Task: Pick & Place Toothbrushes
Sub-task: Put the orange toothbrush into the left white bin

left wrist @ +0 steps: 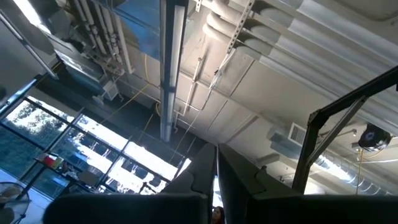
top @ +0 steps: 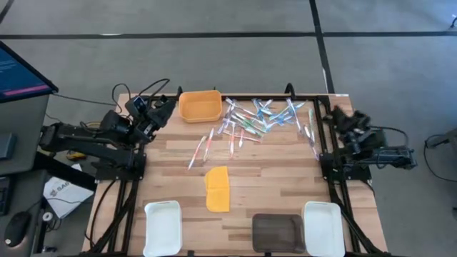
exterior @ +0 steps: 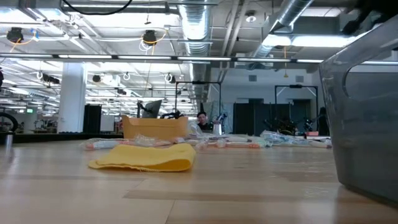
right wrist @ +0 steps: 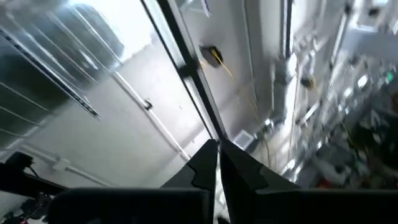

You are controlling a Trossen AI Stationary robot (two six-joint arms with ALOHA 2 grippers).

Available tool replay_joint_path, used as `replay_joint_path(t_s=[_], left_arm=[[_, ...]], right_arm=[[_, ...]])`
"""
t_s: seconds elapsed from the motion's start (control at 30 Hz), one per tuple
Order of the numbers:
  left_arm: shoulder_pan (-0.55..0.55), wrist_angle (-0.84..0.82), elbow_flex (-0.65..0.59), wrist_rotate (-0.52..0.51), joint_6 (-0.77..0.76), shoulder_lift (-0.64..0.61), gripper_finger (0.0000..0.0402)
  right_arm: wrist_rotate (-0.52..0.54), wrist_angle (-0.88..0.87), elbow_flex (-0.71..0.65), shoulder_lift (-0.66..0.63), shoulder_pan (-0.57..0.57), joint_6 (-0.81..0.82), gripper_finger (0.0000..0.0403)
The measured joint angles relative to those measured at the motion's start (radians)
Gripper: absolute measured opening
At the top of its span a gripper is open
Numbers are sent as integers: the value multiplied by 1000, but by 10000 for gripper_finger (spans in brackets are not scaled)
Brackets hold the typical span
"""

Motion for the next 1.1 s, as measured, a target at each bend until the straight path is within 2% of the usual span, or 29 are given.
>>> replay_joint_path(t_s=[0.1,0.2,0.5,0.8,1.1], left_arm=[[0,0,0,0,0,0,13],[0,0,0,0,0,0,13],[0,0,0,0,0,0,13],[0,0,0,0,1,0,13],[0,0,0,0,2,0,13]], right_arm=[[-38,-61,103,0,0,-114,17],[-73,-199,216,0,2,-178,17],[-104,-754,539,56,2,-193,17],[-104,-1082,711,162,2,-188,17],[-104,-1451,844,265,2,-100,17]])
